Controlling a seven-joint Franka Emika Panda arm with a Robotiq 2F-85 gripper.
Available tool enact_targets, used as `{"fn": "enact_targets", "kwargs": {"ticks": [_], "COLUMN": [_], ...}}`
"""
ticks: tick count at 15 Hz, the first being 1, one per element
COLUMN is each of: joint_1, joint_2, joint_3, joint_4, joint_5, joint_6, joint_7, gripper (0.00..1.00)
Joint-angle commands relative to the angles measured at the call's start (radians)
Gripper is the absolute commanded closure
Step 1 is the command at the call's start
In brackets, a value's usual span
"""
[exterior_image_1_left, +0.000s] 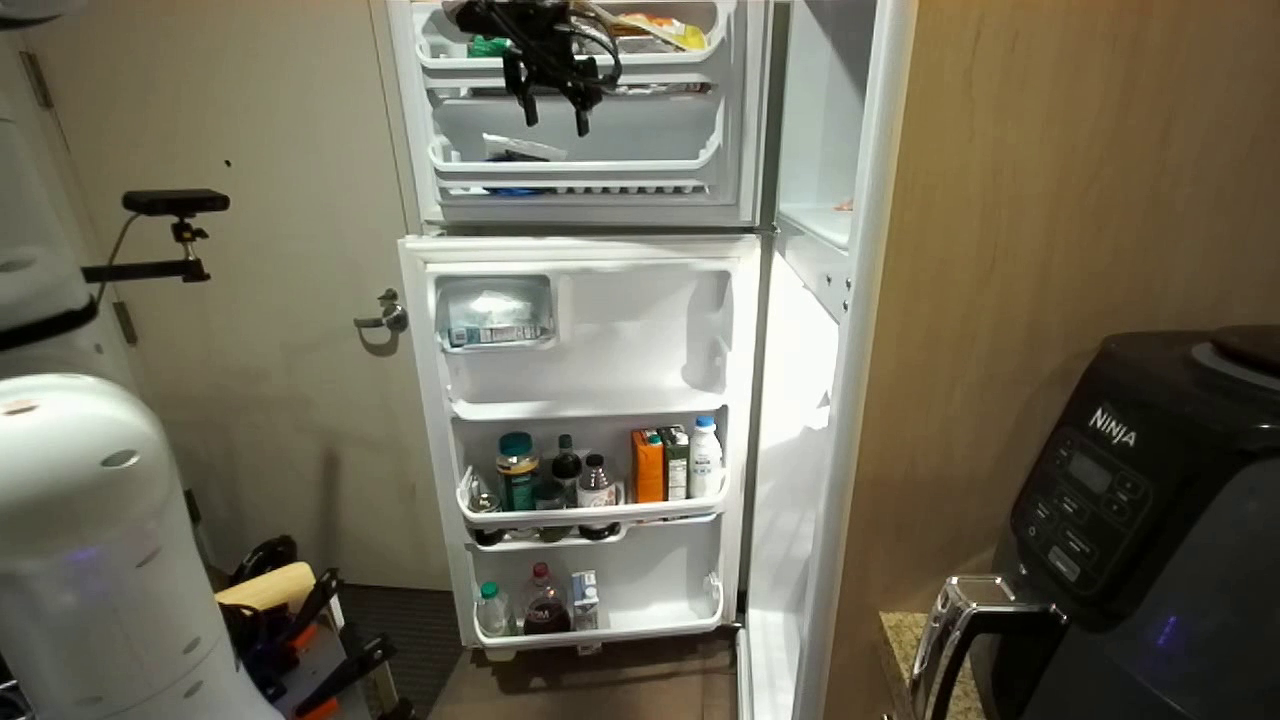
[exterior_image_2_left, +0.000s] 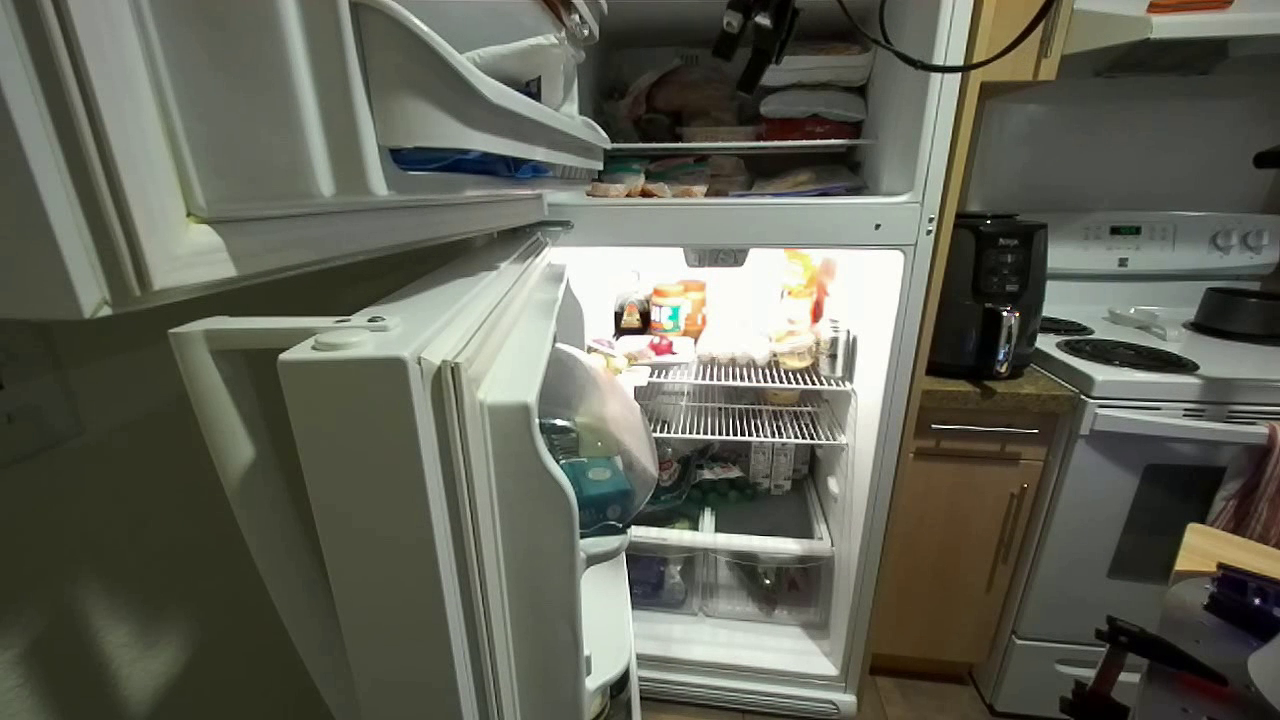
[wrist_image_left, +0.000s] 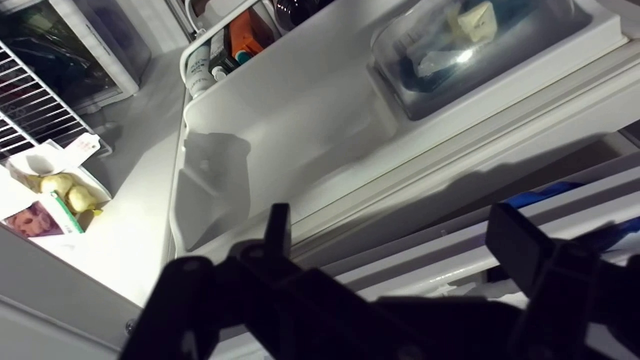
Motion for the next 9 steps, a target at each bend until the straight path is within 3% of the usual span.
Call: {"fn": "enact_targets", "kwargs": {"ticks": [1, 9], "joint_1": [-0.011, -0.005], "joint_2": [0.033, 0.062], "joint_3": [0.016, 0.006], "joint_4": [0.066, 0.167], "joint_5": [0.018, 0.023], "joint_6": [-0.013, -0.088], "joint_7": [0.042, 0.066], "gripper": [0.00, 0.00]}}
